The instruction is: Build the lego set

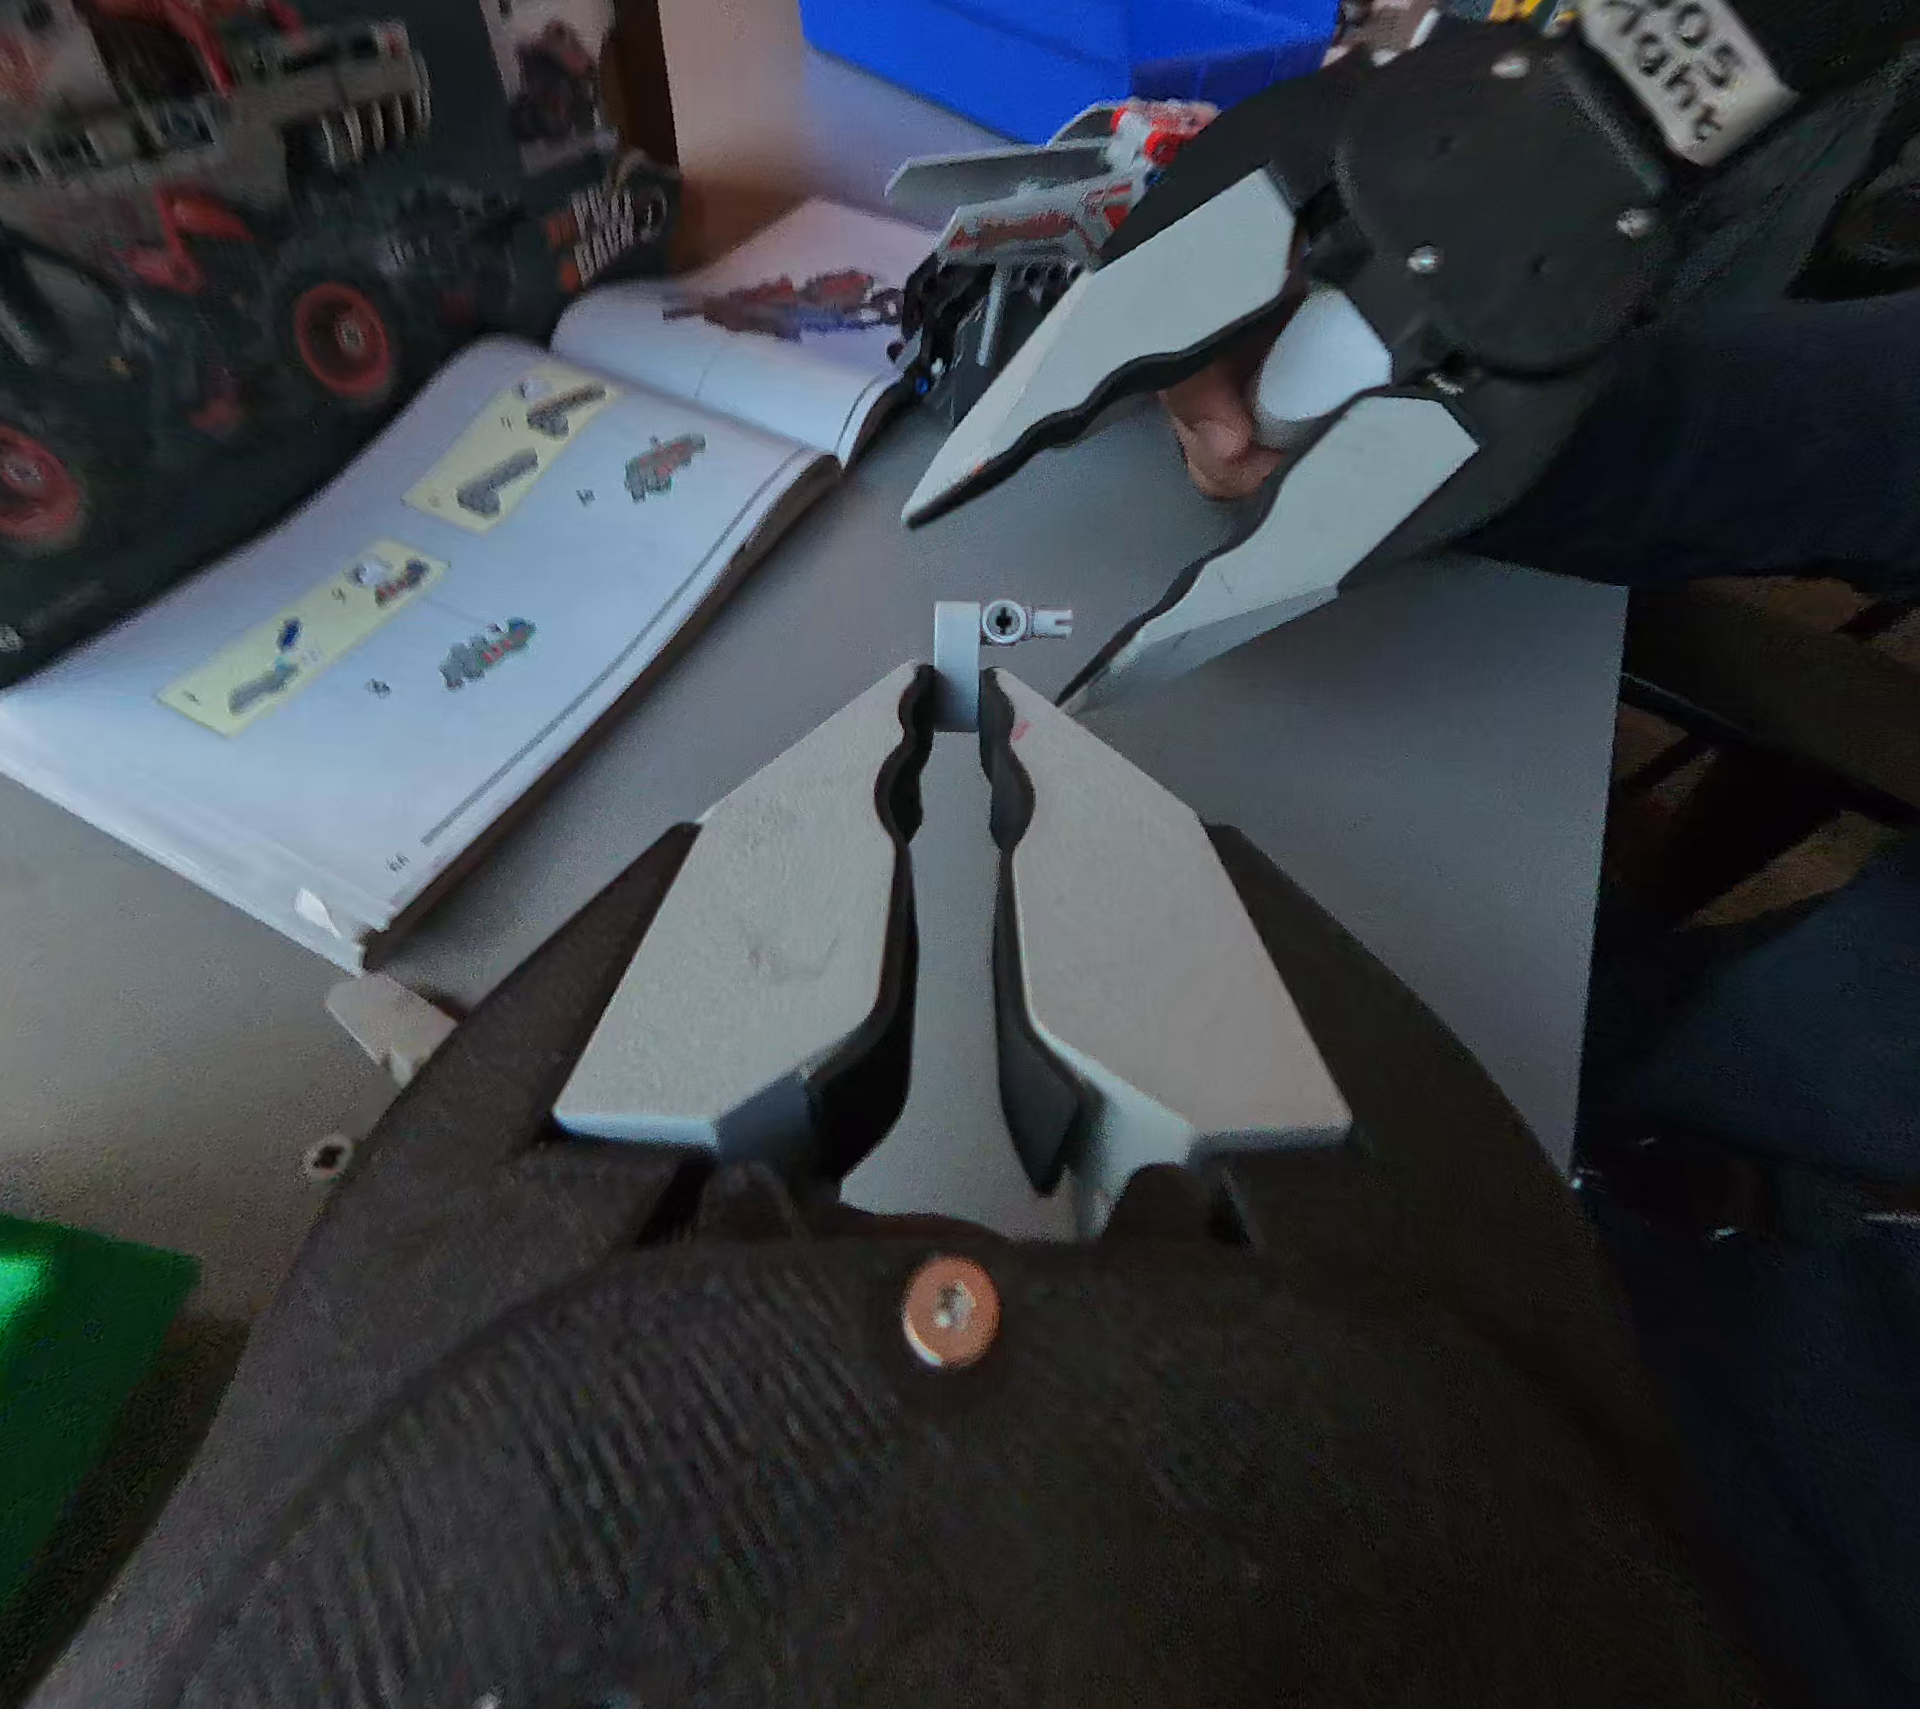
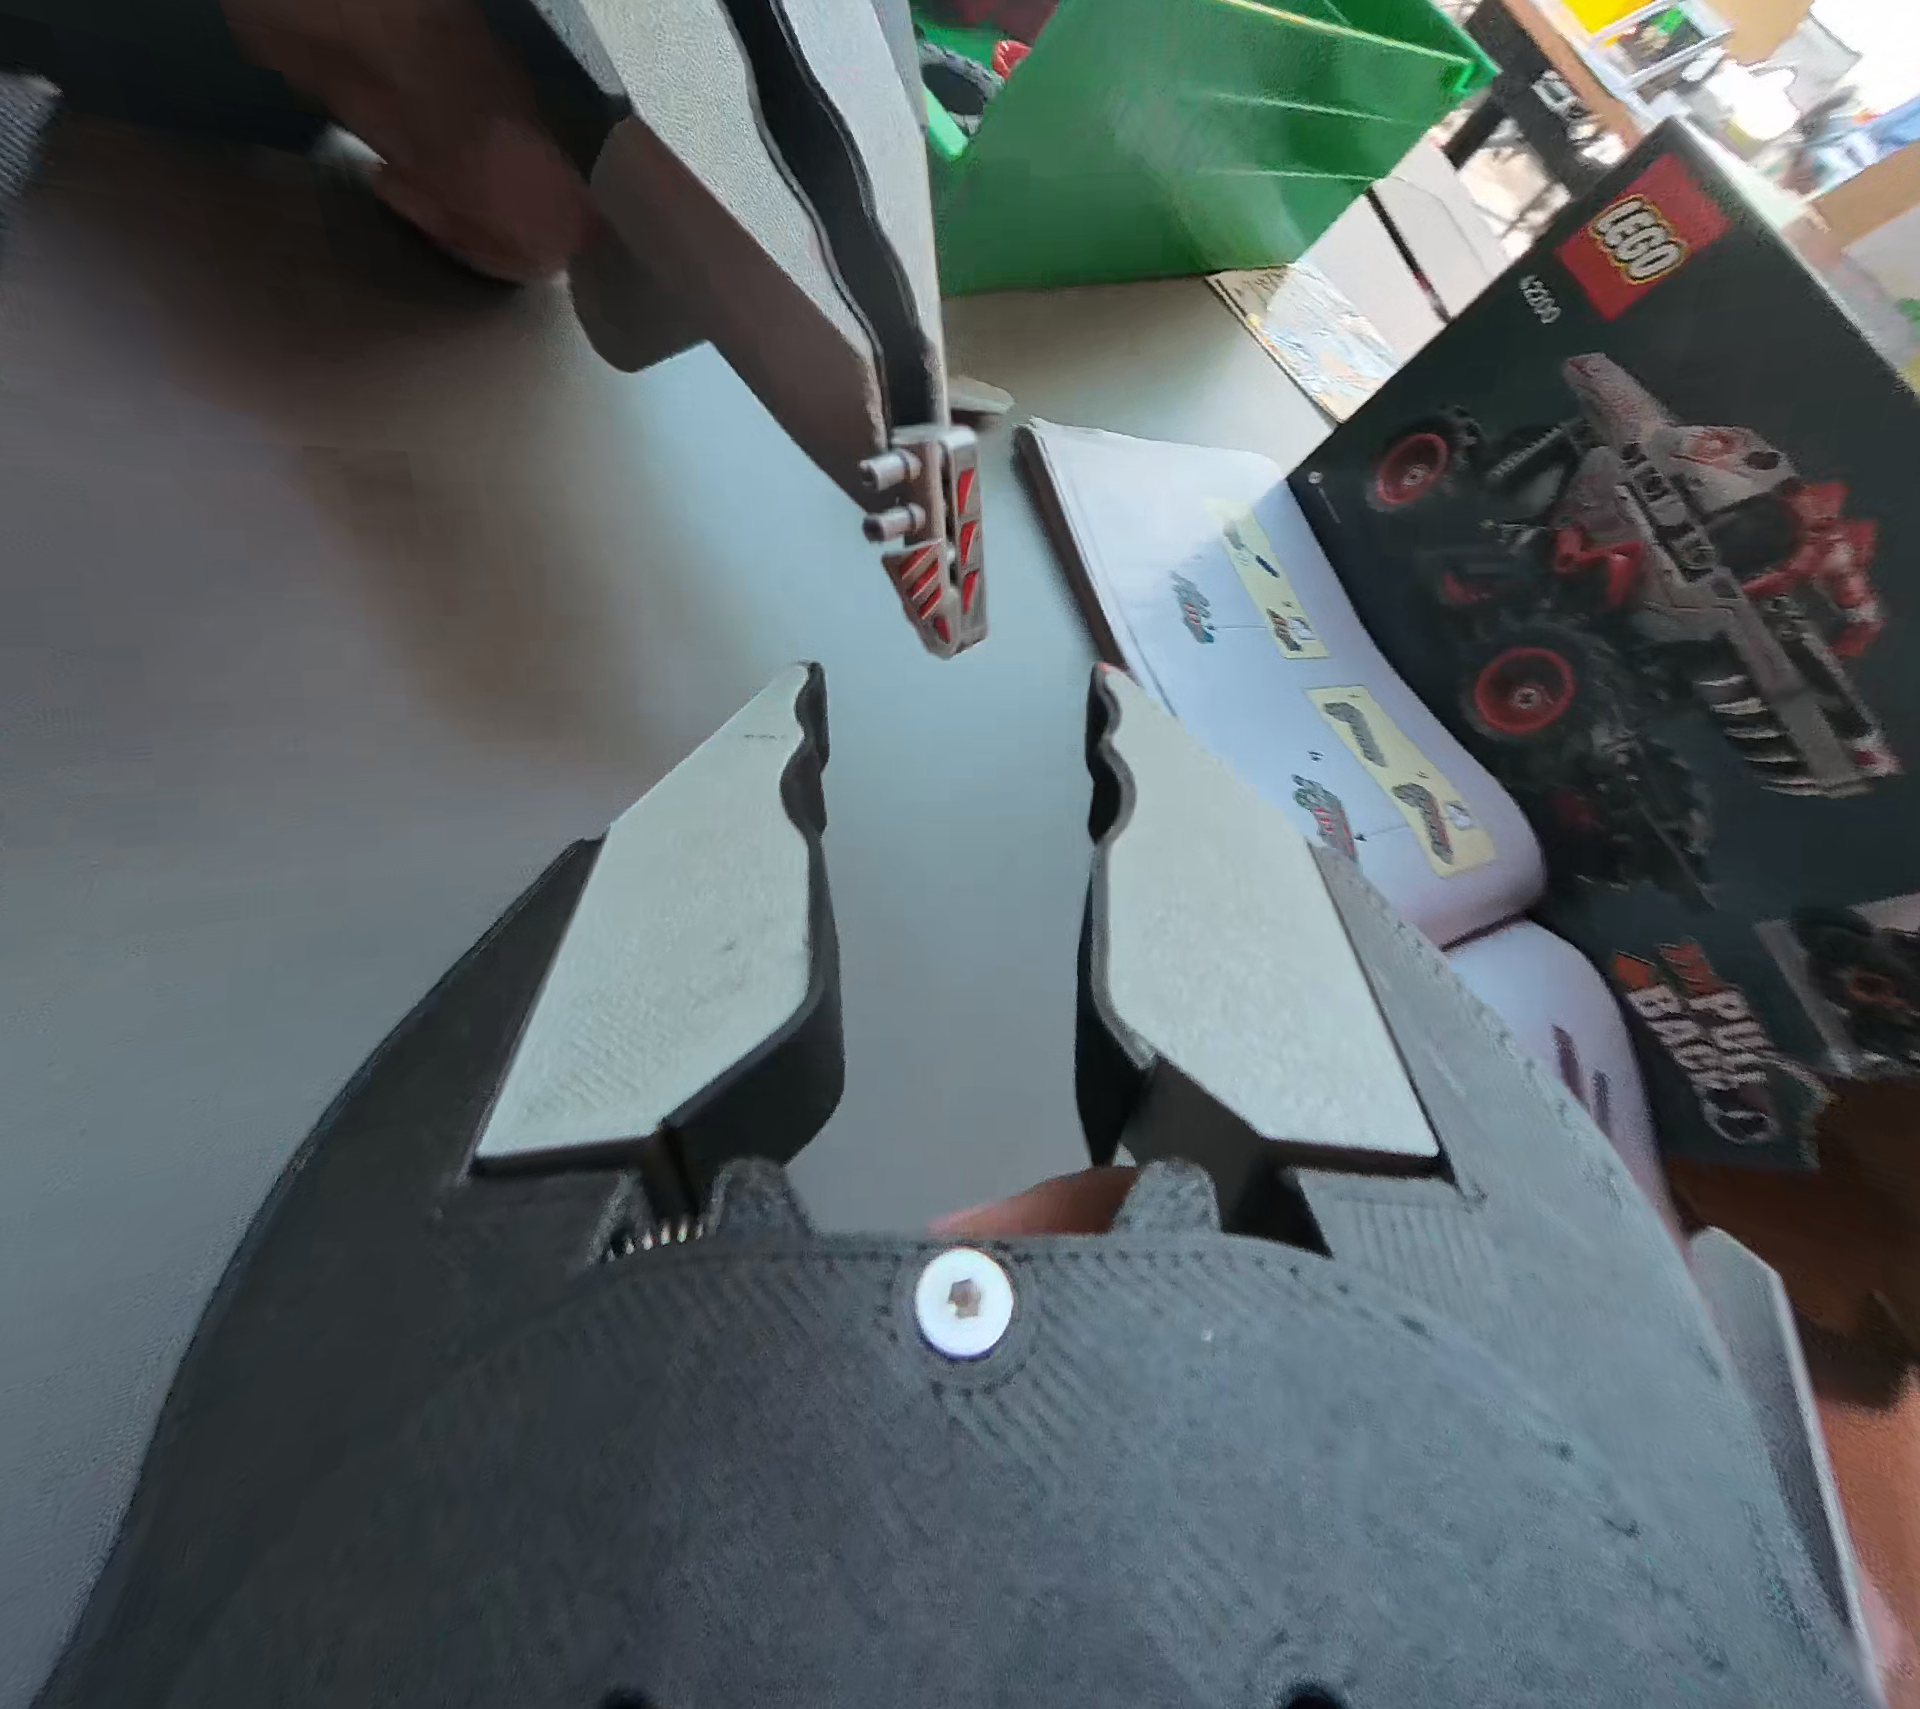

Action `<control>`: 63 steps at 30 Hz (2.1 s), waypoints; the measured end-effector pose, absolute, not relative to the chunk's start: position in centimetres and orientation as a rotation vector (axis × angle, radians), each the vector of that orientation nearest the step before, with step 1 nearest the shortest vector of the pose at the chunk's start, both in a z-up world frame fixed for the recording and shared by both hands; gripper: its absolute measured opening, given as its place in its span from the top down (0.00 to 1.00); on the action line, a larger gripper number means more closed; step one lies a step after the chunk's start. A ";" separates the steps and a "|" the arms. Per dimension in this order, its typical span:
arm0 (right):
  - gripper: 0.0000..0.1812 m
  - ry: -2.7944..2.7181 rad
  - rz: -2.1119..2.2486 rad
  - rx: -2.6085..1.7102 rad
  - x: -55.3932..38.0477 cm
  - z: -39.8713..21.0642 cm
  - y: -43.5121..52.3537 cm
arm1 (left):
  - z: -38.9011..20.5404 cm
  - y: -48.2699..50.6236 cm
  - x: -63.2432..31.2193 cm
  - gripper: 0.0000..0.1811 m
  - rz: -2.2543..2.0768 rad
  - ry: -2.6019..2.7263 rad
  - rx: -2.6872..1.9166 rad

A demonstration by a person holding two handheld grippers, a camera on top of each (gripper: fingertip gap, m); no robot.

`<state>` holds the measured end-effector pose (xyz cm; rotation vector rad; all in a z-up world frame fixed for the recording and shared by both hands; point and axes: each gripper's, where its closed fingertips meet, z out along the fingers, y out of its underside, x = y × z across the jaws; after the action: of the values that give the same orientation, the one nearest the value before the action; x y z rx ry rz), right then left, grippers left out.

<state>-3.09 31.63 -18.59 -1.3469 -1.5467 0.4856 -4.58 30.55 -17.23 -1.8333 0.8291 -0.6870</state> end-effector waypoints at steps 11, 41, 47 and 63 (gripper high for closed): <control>0.77 -1.597 0.419 -1.296 -3.1 -19.0 30.9 | -18.1 30.8 -5.3 0.97 -0.822 0.821 -1.925; 0.78 -1.427 1.166 -1.333 -1.5 -13.6 28.8 | -13.3 27.7 -2.7 0.97 -0.718 1.244 -1.144; 0.75 -1.519 1.130 -1.290 -1.6 -14.2 27.5 | -13.2 27.4 -2.3 0.97 -0.707 1.251 -1.108; 0.91 -1.510 0.752 -1.408 -1.4 -16.6 31.1 | -14.0 30.6 -3.7 0.82 -0.633 1.119 -1.350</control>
<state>-1.44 31.11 -16.61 -1.4076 -1.5103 0.7525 -3.67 30.58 -14.02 -1.3497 1.1191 -0.6327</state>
